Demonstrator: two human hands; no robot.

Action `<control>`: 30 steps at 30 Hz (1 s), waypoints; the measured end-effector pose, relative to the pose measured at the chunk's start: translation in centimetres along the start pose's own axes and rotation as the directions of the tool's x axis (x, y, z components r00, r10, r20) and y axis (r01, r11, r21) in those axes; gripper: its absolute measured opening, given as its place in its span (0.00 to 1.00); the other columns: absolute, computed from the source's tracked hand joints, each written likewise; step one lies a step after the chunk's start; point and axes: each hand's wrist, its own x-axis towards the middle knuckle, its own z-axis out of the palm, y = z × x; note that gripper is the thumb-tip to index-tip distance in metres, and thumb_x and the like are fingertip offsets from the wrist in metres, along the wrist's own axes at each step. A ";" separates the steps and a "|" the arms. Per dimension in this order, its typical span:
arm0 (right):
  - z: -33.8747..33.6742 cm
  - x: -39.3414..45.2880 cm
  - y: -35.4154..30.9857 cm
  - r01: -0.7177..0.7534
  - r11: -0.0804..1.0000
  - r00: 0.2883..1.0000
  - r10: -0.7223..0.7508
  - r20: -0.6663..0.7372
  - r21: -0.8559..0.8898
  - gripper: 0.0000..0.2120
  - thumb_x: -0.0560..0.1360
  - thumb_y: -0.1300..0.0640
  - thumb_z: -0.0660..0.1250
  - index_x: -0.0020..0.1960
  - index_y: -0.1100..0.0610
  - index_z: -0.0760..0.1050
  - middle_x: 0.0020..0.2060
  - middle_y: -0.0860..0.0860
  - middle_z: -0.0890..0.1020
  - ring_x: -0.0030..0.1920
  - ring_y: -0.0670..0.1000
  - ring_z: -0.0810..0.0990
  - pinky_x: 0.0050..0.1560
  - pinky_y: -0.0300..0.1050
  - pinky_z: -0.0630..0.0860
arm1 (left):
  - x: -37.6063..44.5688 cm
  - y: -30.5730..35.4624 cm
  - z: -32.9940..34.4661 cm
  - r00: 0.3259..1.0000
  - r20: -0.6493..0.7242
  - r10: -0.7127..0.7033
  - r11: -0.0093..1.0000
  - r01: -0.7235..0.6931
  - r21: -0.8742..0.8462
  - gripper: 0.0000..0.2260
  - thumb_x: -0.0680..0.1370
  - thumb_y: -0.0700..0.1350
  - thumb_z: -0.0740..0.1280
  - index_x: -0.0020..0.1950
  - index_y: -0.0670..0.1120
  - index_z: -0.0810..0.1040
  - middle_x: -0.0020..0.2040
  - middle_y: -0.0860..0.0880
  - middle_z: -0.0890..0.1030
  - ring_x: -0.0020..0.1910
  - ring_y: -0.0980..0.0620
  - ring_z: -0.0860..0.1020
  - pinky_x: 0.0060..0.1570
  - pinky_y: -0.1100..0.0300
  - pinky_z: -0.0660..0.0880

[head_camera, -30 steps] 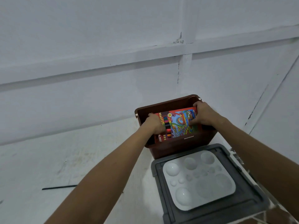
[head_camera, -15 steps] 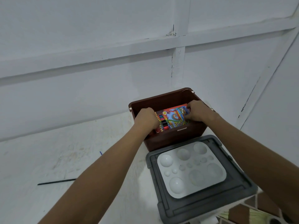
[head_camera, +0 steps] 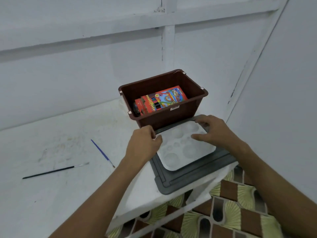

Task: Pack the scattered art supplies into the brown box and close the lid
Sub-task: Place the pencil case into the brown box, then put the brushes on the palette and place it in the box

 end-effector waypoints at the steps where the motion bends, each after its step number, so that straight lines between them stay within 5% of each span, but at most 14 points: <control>1: 0.3 -0.6 0.7 -0.048 0.998 0.998 0.050 0.039 -0.044 0.27 0.66 0.47 0.76 0.62 0.53 0.74 0.53 0.50 0.75 0.54 0.50 0.74 0.53 0.37 0.69 | -0.5 -0.3 0.5 0.999 0.030 -0.016 1.000 0.016 0.016 0.11 0.73 0.52 0.68 0.42 0.45 0.74 0.38 0.50 0.77 0.39 0.51 0.75 0.35 0.61 0.69; 4: 0.9 -1.6 1.9 -0.146 0.983 0.982 0.158 0.100 -0.114 0.34 0.66 0.42 0.74 0.68 0.50 0.69 0.59 0.52 0.74 0.61 0.54 0.71 0.63 0.48 0.66 | -1.2 -0.7 1.4 0.980 0.182 -0.078 0.997 0.078 0.006 0.12 0.74 0.54 0.69 0.48 0.47 0.72 0.46 0.51 0.77 0.43 0.51 0.74 0.39 0.61 0.68; 9: 1.9 -2.1 1.3 -0.262 0.963 0.953 0.268 0.143 -0.059 0.39 0.64 0.42 0.76 0.70 0.50 0.66 0.64 0.53 0.73 0.61 0.53 0.73 0.60 0.45 0.70 | -1.9 -0.9 1.8 0.952 0.287 -0.107 0.960 0.175 -0.220 0.24 0.74 0.49 0.70 0.67 0.43 0.68 0.57 0.51 0.73 0.55 0.49 0.75 0.45 0.65 0.70; 13: 3.2 -2.9 -0.6 -0.259 0.966 0.958 0.257 0.127 0.007 0.38 0.63 0.46 0.78 0.69 0.53 0.68 0.62 0.53 0.75 0.58 0.50 0.74 0.57 0.42 0.70 | -2.4 -4.5 1.3 0.925 0.307 -0.224 0.868 0.333 -0.369 0.28 0.71 0.48 0.72 0.68 0.45 0.67 0.58 0.45 0.78 0.53 0.46 0.79 0.50 0.53 0.79; 16: 4.6 -3.5 -2.4 -0.264 0.964 0.952 0.261 0.161 0.000 0.39 0.62 0.45 0.78 0.69 0.54 0.68 0.62 0.53 0.76 0.58 0.50 0.74 0.58 0.44 0.72 | -3.2 -6.8 0.4 0.895 0.329 -0.301 0.828 0.416 -0.375 0.25 0.71 0.50 0.73 0.64 0.44 0.68 0.55 0.44 0.78 0.52 0.44 0.79 0.48 0.54 0.79; 19: 5.4 -4.0 -4.7 -0.243 0.970 0.954 0.243 0.174 -0.022 0.38 0.64 0.47 0.77 0.69 0.57 0.69 0.62 0.53 0.76 0.55 0.48 0.74 0.53 0.40 0.69 | -3.5 -8.1 -0.5 0.915 0.315 -0.254 0.810 0.379 -0.447 0.13 0.73 0.45 0.71 0.54 0.42 0.77 0.49 0.46 0.82 0.47 0.47 0.81 0.46 0.50 0.81; 23: 6.6 -5.0 -9.2 -0.197 0.979 0.966 0.184 0.182 0.055 0.30 0.66 0.52 0.77 0.64 0.60 0.73 0.48 0.45 0.77 0.43 0.43 0.75 0.39 0.25 0.68 | -4.5 -10.8 -4.4 0.947 0.220 -0.234 0.812 0.315 -0.491 0.10 0.72 0.44 0.71 0.53 0.45 0.80 0.44 0.49 0.83 0.38 0.55 0.80 0.37 0.60 0.77; 25: 8.4 -5.3 -11.9 -0.146 0.986 0.972 0.127 0.195 0.084 0.30 0.65 0.51 0.78 0.63 0.59 0.74 0.48 0.47 0.76 0.43 0.43 0.73 0.37 0.26 0.68 | -6.1 -13.5 -7.1 0.953 0.175 -0.246 0.833 0.300 -0.464 0.08 0.72 0.43 0.71 0.50 0.47 0.81 0.38 0.52 0.81 0.33 0.58 0.78 0.35 0.60 0.75; 30: 15.6 -6.4 -18.4 -0.044 0.984 0.954 -0.011 0.299 0.175 0.38 0.62 0.48 0.79 0.67 0.57 0.71 0.56 0.49 0.71 0.49 0.45 0.74 0.46 0.34 0.72 | -12.6 -22.1 -12.8 0.896 0.113 -0.430 0.836 0.442 -0.325 0.20 0.71 0.47 0.73 0.61 0.55 0.74 0.45 0.51 0.81 0.42 0.51 0.80 0.45 0.50 0.79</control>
